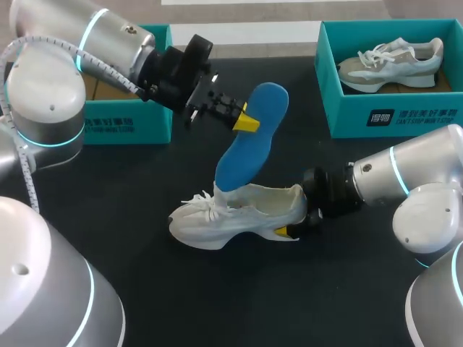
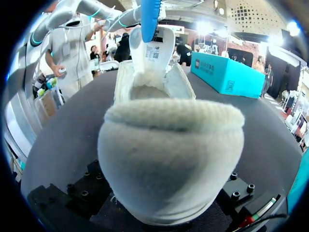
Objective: Take the shoe out of the shoebox, open the shoe tongue, remove and reinsert the insole, then place the shoe into the shoebox
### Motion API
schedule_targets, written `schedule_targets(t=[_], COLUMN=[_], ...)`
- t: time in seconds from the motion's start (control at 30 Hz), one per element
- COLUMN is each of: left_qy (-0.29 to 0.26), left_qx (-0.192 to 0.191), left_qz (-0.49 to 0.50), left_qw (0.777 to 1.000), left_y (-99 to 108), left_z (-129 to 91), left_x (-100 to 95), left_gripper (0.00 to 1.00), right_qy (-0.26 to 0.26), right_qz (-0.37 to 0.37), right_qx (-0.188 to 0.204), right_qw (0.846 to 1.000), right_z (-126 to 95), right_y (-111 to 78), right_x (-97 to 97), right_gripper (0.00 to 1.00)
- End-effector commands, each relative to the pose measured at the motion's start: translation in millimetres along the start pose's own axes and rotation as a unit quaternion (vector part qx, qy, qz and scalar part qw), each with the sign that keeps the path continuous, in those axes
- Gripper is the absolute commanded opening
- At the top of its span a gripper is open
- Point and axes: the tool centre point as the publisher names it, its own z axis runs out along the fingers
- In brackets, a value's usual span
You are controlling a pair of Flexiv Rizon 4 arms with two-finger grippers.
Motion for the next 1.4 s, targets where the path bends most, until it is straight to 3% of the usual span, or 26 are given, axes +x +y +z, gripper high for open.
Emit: schedule_targets(t=[0.03,0.83,0.93,1.1,1.23,1.3,1.4], left_qy=[0.0,0.002,-0.014,-0.009,0.012,0.021,-0.002], left_qx=[0.001,0.005,0.003,0.053,0.143,0.138,0.094], left_qz=[0.001,-0.014,-0.047,-0.111,-0.148,-0.135,-0.098], left_qw=[1.0,1.0,0.999,0.992,0.979,0.981,0.991], left_y=[0.6,0.5,-10.4,-34.2,-48.1,-55.4,-56.6], left_z=[0.1,-3.4,-7.8,-16.4,-28.5,-30.3,-28.5], left_x=[-0.1,-0.3,6.5,19.1,26.6,30.0,30.4], left_gripper=[0.0,0.0,0.0,0.0,0.0,0.0,0.0], right_qy=[-0.002,-0.002,-0.002,-0.002,-0.002,-0.002,-0.002], right_qz=[0.0,0.0,0.0,0.0,0.0,0.0,0.0], right_qx=[0.002,0.002,0.002,0.002,0.002,0.002,0.002], right_qw=[1.0,1.0,1.0,1.0,1.0,1.0,1.0], right_z=[2.6,2.6,2.6,2.6,2.6,2.6,2.6], right_y=[-0.9,-0.9,-0.9,-0.9,-0.9,-0.9,-0.9], right_x=[0.5,0.5,0.5,0.5,0.5,0.5,0.5], right_gripper=[0.0,0.0,0.0,0.0,0.0,0.0,0.0])
